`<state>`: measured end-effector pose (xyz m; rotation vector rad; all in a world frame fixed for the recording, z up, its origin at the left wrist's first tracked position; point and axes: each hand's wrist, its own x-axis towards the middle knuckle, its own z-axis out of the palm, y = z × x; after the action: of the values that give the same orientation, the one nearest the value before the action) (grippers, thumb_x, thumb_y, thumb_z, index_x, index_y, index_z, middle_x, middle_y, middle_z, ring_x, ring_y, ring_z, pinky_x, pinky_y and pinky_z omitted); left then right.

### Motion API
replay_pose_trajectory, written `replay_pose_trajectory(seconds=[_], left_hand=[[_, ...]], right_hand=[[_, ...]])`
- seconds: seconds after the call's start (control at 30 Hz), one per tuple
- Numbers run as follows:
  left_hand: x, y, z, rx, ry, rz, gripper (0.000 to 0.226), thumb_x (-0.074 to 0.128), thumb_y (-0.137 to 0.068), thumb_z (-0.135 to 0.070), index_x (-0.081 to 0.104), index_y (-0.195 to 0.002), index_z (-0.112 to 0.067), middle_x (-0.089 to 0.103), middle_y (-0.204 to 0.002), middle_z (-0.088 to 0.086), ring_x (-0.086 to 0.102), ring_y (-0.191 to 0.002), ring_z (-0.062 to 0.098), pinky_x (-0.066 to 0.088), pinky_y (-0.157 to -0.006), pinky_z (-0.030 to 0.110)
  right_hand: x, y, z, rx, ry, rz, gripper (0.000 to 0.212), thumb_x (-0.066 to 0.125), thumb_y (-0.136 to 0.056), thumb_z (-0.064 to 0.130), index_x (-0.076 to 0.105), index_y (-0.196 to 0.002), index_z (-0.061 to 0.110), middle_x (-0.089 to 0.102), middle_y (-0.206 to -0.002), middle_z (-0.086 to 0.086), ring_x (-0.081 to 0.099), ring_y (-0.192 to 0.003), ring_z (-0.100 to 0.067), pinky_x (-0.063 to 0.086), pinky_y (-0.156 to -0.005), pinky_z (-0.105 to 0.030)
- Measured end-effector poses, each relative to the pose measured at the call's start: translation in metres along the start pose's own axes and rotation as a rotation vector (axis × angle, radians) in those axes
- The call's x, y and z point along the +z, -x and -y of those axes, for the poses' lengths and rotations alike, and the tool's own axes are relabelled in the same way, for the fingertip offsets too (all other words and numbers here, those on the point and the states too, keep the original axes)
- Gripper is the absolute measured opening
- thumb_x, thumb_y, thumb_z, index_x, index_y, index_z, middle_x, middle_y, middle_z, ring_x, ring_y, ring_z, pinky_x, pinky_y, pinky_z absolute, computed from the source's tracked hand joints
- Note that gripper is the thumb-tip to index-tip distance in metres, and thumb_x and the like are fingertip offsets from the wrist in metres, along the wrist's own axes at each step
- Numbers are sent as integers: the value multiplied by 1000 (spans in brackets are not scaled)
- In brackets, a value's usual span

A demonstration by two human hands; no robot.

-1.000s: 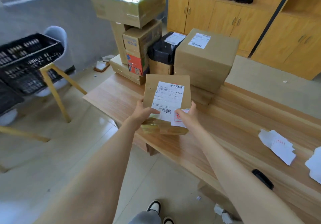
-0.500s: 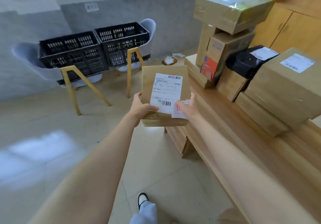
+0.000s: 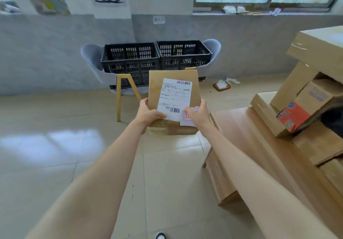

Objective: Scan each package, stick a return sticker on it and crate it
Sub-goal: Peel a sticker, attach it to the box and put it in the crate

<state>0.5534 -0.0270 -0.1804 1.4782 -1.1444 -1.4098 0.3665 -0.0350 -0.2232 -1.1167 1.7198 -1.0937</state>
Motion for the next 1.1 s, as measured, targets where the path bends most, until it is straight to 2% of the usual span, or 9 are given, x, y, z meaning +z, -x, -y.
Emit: replay_pose_trajectory(seconds=[0.13,0.23,0.43,0.53,0.6,0.73,0.87,1.0,1.1], left_hand=[[-36,-33,-13,8,8,-52,98,77,-69,3,20,-147,-16,50,-134,7,52,-116,23,46,-97,37],[-62,-56,-20,14,13,-81,97,76,-69,5,21,-146,-16,49,-135,7,52,-118,24,44,-101,40],[-108,-104,-31,-16,41,-125,99,76,-68,5,20,-146,-20,51,-132,6,55,-115,25,48,-92,35],[-128,-133,-34,-8,47,-147,100,74,-69,7,18,-147,-23,50,-131,4,53,-117,23,46,-98,36],[-139,-155,-38,-11,44,-154,102,74,-68,6,17,-147,-26,51,-131,4,54,-117,24,45,-100,38],[-159,-206,-52,-17,39,-176,98,73,-69,6,22,-146,-25,55,-129,4,56,-113,23,49,-89,33],[-180,-263,-74,-35,29,-232,101,75,-68,4,20,-148,-25,51,-135,4,53,-117,24,46,-98,38],[-204,-312,-97,-42,50,-284,103,75,-67,6,20,-148,-26,50,-135,5,53,-116,23,47,-93,34],[-223,-344,-113,-39,51,-311,103,74,-68,7,20,-148,-27,48,-137,5,52,-116,24,47,-95,37]], right_hand=[[40,-31,29,-34,7,39,98,59,-51,52,28,-140,27,56,-127,0,56,-114,-24,47,-97,-49],[71,-52,44,-55,6,60,105,57,-49,54,26,-144,22,51,-134,-3,52,-120,-25,45,-100,-47],[126,-88,72,-40,-3,103,99,59,-58,43,23,-147,21,52,-130,-5,54,-116,-25,46,-98,-48],[152,-112,83,-48,14,121,98,59,-58,46,25,-146,22,50,-135,-4,52,-120,-25,45,-99,-47],[167,-131,90,-61,23,129,90,62,-66,40,27,-146,20,50,-135,-4,50,-121,-25,43,-101,-47],[197,-183,107,-73,27,147,81,64,-79,29,24,-148,19,49,-136,-5,50,-121,-25,42,-102,-45],[229,-239,135,-49,14,193,85,63,-73,34,24,-148,24,51,-135,-3,52,-119,-24,45,-99,-46],[265,-293,167,-84,4,232,79,63,-75,31,27,-145,25,53,-133,-3,53,-118,-24,44,-100,-46],[288,-322,185,-96,-12,251,77,64,-77,28,28,-145,23,54,-131,-3,54,-116,-23,44,-100,-45]])
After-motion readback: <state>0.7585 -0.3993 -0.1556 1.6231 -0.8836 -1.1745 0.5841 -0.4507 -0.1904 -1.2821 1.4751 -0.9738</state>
